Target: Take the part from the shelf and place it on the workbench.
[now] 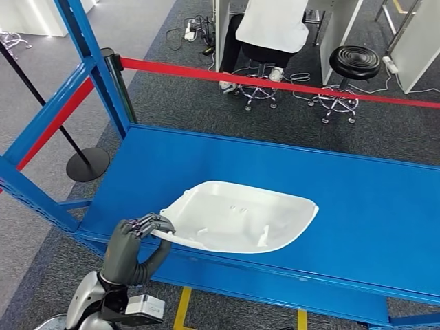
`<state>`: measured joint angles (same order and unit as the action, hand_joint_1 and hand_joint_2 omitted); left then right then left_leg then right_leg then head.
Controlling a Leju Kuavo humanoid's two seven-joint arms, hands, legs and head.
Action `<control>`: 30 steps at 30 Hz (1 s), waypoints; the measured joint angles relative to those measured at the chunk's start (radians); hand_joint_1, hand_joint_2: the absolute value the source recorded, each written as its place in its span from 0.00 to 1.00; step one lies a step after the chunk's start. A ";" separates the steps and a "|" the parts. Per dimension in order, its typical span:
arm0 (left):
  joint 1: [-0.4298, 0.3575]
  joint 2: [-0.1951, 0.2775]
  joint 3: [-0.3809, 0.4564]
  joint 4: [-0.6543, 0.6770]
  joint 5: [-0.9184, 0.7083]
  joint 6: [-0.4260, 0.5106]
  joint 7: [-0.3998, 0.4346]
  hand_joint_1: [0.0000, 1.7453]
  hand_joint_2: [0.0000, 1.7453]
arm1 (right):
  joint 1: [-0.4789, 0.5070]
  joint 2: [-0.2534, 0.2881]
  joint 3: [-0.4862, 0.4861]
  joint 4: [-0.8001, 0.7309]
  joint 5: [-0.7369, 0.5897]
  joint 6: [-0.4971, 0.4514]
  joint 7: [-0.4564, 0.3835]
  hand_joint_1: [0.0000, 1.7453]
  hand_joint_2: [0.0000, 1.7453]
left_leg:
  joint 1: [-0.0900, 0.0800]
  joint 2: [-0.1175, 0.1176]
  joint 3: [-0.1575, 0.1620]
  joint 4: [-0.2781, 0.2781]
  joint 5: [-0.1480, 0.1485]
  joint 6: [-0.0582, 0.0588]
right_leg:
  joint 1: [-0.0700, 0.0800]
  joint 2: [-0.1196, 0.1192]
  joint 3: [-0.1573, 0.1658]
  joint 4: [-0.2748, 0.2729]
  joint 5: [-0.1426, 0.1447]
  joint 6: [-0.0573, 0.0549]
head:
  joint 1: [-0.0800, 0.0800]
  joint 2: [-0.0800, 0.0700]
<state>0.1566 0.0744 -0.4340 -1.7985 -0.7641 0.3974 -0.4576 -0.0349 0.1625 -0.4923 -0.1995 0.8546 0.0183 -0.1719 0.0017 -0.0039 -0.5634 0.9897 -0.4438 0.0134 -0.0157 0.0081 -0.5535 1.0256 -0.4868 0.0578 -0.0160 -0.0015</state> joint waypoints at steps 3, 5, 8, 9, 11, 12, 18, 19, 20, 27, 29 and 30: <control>0.028 -0.003 -0.016 -0.001 0.008 0.034 -0.004 1.00 1.00 | 0.000 0.000 -0.010 0.000 0.000 -0.009 0.003 0.00 0.00 | 0.004 0.015 0.005 -0.006 0.001 0.007 | 0.001 -0.001 -0.083 0.174 -0.091 0.002 | 0.005 0.000; 0.046 -0.004 -0.026 -0.001 0.021 0.058 -0.006 1.00 1.00 | 0.003 0.000 -0.015 0.000 0.000 -0.014 0.006 0.00 0.00 | 0.004 0.026 0.006 -0.006 -0.001 0.007 | 0.000 -0.002 -0.130 0.263 -0.109 0.005 | 0.005 0.000; 0.065 -0.005 -0.040 -0.001 0.045 0.100 -0.006 1.00 1.00 | 0.006 -0.001 -0.026 0.000 -0.004 -0.024 0.006 0.00 0.00 | 0.009 0.042 0.012 -0.001 -0.009 -0.005 | -0.003 -0.024 -0.077 0.137 -0.015 0.011 | 0.005 0.000; 0.071 -0.005 -0.043 -0.001 0.051 0.112 -0.006 1.00 1.00 | 0.004 0.000 -0.029 0.000 -0.006 -0.026 0.005 0.00 0.00 | 0.008 0.047 0.014 0.003 -0.013 -0.011 | -0.001 -0.037 -0.045 0.076 0.012 0.010 | 0.007 0.000; 0.081 -0.003 -0.046 -0.002 0.061 0.135 -0.009 1.00 1.00 | 0.001 0.000 -0.035 0.000 -0.007 -0.033 0.002 0.00 0.00 | 0.005 0.058 0.018 0.010 -0.017 -0.025 | 0.002 -0.050 -0.013 0.012 0.029 0.000 | 0.007 0.000; 0.086 -0.002 -0.047 -0.002 0.066 0.144 -0.011 1.00 1.00 | 0.000 0.000 -0.036 0.000 -0.006 -0.037 0.001 0.00 0.00 | 0.004 0.063 0.018 0.011 -0.016 -0.030 | 0.005 -0.042 -0.014 0.013 0.029 -0.009 | 0.006 0.000; 0.102 0.012 -0.050 -0.001 0.104 0.169 -0.016 1.00 1.00 | -0.004 0.001 -0.043 -0.001 0.002 -0.059 -0.003 0.00 0.00 | 0.010 0.021 -0.046 0.178 -0.146 -0.053 | 0.003 0.007 -0.048 0.010 0.054 -0.055 | 0.002 0.000; 0.104 0.014 -0.050 -0.001 0.108 0.169 -0.017 1.00 1.00 | -0.004 0.001 -0.044 -0.001 0.002 -0.061 -0.003 0.00 0.00 | 0.009 0.016 -0.069 0.237 -0.175 -0.053 | 0.004 0.016 -0.056 0.010 0.060 -0.057 | 0.002 0.000; 0.105 0.017 -0.050 -0.001 0.111 0.170 -0.018 1.00 1.00 | -0.005 0.001 -0.045 -0.001 0.002 -0.063 -0.005 0.00 0.00 | 0.008 0.014 -0.081 0.275 -0.187 -0.050 | 0.006 0.026 -0.065 0.010 0.067 -0.057 | 0.002 0.000; 0.104 0.022 -0.043 0.000 0.115 0.169 -0.031 1.00 1.00 | -0.008 0.003 -0.059 -0.001 -0.002 -0.071 -0.017 0.00 0.00 | -0.001 -0.061 0.086 -0.001 -0.075 -0.019 | 0.008 0.103 -0.111 0.003 0.127 -0.035 | 0.002 0.000; 0.102 0.022 -0.043 0.000 0.114 0.168 -0.032 1.00 1.00 | -0.003 0.002 -0.062 -0.001 -0.003 -0.071 -0.017 0.00 0.00 | -0.002 -0.041 0.077 -0.008 -0.057 -0.013 | 0.006 0.112 -0.119 -0.007 0.143 -0.019 | 0.000 0.000; 0.101 0.022 -0.042 0.000 0.114 0.166 -0.033 1.00 1.00 | -0.001 0.002 -0.064 -0.001 -0.005 -0.072 -0.017 0.00 0.00 | -0.001 -0.030 0.070 -0.012 -0.047 -0.006 | 0.006 0.096 -0.126 -0.001 0.132 -0.015 | 0.002 0.000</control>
<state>0.2572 0.0963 -0.4762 -1.7980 -0.6502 0.5630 -0.4904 -0.0358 0.1649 -0.5565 -0.2007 0.8500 -0.0537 -0.1887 0.0011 -0.0337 -0.4931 0.9778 -0.4904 0.0078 -0.0094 0.1043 -0.6800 1.0247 -0.3548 0.0431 -0.0136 -0.0015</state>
